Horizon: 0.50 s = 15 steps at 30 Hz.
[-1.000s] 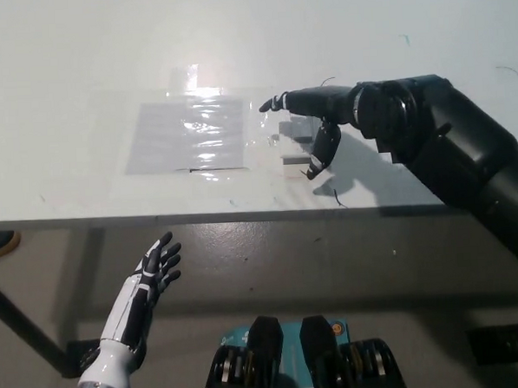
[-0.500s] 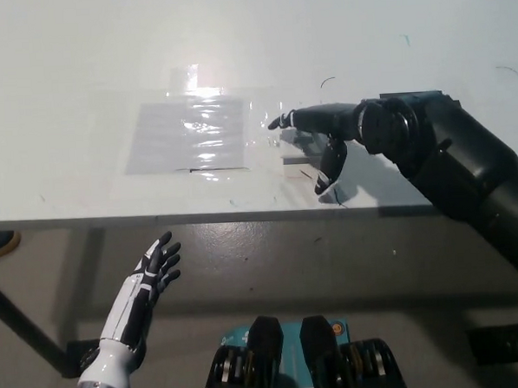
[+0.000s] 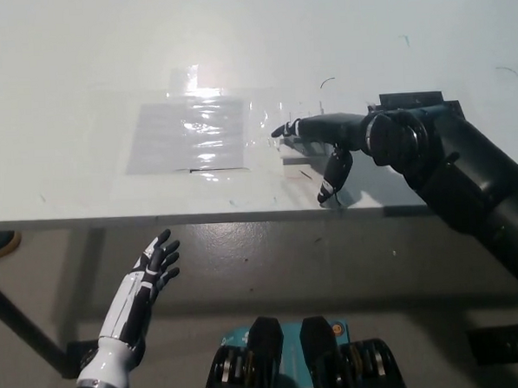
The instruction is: A white switch is kept at the centre of the table close to the robot and the robot uses its right hand to press it to turn it on
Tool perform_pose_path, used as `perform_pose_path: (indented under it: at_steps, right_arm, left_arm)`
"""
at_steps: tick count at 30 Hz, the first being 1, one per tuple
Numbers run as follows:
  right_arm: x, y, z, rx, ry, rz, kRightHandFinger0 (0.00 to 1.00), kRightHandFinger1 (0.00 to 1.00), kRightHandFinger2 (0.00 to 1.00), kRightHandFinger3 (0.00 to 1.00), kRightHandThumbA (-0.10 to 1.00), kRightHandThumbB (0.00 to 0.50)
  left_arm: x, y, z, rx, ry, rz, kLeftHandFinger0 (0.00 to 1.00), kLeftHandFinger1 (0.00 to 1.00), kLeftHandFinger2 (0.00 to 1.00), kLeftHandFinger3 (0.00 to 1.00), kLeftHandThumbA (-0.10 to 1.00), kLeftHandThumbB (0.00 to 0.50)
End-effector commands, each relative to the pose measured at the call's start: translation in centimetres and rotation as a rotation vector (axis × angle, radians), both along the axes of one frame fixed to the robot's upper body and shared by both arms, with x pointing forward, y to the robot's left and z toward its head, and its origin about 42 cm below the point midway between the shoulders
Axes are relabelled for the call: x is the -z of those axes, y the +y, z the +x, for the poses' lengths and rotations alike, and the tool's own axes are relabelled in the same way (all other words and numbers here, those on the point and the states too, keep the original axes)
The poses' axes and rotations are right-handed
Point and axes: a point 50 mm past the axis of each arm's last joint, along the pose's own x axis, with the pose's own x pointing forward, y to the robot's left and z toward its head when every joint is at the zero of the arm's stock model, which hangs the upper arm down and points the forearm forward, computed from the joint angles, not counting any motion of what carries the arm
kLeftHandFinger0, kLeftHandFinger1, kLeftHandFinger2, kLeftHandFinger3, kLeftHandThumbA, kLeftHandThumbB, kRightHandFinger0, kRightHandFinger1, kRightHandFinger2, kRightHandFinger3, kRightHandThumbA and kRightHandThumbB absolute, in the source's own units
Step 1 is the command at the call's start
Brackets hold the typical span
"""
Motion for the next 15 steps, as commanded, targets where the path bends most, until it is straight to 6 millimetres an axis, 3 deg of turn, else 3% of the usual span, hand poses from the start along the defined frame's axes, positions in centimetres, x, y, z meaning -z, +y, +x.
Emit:
perform_pose_path:
  at_steps: [1, 15]
  right_arm:
    - [1.2, -0.6, -0.2, 0.001, 0.028, -0.03, 1.0, 1.0, 1.0, 1.0, 1.0, 0.329]
    - [4.7, -0.5, -0.6, -0.016, 0.082, -0.044, 1.0, 1.0, 1.0, 1.0, 1.0, 0.309]
  left_arm:
    - [-1.4, 0.0, 0.5, 0.015, -0.063, -0.001, 1.0, 1.0, 1.0, 1.0, 0.94, 0.0]
    - [-1.5, 0.1, 0.8, 0.018, -0.066, 0.003, 1.0, 1.0, 1.0, 1.0, 0.95, 0.0]
